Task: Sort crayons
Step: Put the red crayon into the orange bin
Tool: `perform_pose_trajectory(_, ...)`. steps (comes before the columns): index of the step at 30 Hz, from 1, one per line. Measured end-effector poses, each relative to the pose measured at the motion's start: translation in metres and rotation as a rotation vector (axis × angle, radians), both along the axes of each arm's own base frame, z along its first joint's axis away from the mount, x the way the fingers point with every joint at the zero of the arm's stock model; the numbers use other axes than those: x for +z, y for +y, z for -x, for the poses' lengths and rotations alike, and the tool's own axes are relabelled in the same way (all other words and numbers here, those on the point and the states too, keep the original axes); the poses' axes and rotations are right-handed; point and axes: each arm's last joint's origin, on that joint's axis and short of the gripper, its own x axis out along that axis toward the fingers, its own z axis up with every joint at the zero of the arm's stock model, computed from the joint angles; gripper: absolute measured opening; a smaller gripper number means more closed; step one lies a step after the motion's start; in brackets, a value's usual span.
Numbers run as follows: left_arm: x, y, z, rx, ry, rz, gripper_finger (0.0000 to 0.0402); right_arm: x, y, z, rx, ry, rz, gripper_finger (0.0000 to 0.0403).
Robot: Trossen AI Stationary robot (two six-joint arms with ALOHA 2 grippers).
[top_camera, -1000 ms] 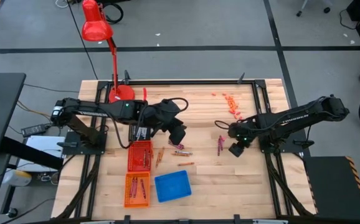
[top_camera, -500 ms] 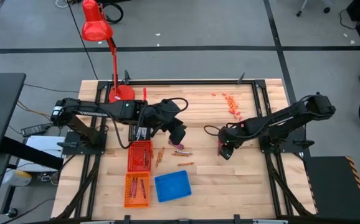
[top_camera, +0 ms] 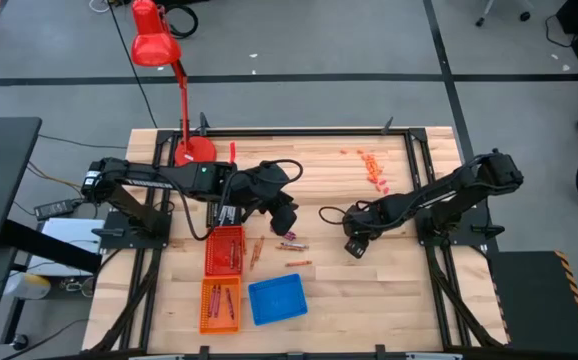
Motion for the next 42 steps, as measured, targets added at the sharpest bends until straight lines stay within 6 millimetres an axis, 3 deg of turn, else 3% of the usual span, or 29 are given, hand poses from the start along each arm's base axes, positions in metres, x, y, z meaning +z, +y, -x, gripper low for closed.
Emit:
perform_pose_trajectory(16, -0.004, -0.002, 0.004, -0.027, 0.056, 0.012, 0.0134, -0.003, 0.001, -0.002, 0.096, 0.011, 0.023, 0.0072)
perform_pose_trajectory(32, -0.003, -0.019, 0.003, -0.075, 0.033, 0.016, 0.0134, 0.005, -0.011, -0.004, 0.215, -0.043, 0.009, 0.0056)
perform_pose_trajectory(37, -0.013, -0.029, -0.004, -0.080, 0.062, -0.079, 0.0134, 0.018, -0.016, -0.001, 0.226, -0.103, 0.022, 0.0056)
perform_pose_trajectory(42, -0.035, -0.034, -0.019, -0.106, 0.133, -0.109, 0.0134, 0.029, -0.021, 0.001, 0.241, -0.158, 0.041, 0.0056)
